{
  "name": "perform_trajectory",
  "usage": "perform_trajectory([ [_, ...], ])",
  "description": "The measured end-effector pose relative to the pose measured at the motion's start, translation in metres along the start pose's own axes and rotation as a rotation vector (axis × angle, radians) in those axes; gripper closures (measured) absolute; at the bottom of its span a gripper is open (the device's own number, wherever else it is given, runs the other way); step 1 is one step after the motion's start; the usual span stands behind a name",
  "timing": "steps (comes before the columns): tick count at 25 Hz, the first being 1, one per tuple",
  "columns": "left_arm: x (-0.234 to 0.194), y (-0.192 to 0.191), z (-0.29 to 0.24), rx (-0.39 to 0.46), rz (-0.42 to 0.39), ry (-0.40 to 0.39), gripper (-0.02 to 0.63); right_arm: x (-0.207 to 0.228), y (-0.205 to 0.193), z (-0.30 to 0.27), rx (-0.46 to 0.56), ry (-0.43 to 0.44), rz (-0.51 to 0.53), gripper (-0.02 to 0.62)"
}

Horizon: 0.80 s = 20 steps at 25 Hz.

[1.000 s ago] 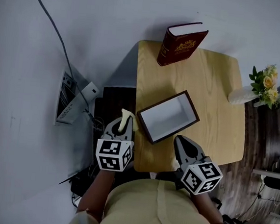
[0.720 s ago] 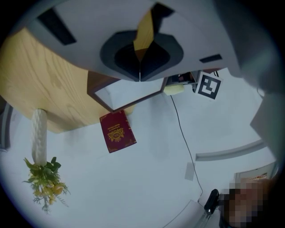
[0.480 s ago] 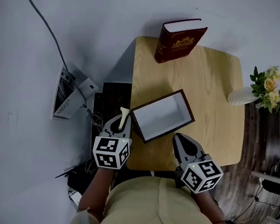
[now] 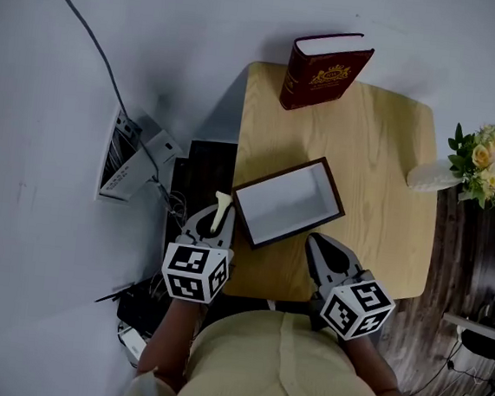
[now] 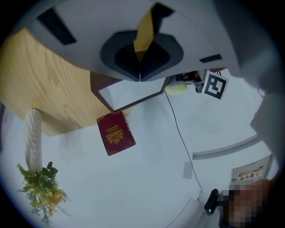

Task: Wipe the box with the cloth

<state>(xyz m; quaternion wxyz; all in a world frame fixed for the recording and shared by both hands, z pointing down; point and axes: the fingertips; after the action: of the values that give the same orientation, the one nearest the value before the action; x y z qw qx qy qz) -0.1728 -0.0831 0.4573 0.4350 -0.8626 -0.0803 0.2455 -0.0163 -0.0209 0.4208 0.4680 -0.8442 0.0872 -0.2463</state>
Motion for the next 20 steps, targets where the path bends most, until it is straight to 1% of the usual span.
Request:
perform_trajectory([
  [10, 0.020, -0.012, 0.016, 0.002, -0.006, 0.011, 0.582, -0.006, -0.005, 0.001, -0.015, 0.076, 0.019, 0.566],
  [20, 0.037, -0.024, 0.030, 0.008, 0.012, 0.035, 0.582, -0.009, -0.006, 0.003, -0.027, 0.136, 0.037, 0.566],
])
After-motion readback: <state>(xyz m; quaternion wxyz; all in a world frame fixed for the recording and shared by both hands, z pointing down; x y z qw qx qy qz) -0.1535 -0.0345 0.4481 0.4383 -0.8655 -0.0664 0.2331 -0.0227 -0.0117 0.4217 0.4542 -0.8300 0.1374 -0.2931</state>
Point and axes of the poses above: the fingertips, and each gripper's own axes: z backward along the fingers, x to its right, y out of its top, and after that the axes turned 8 degrees about z, right-handed
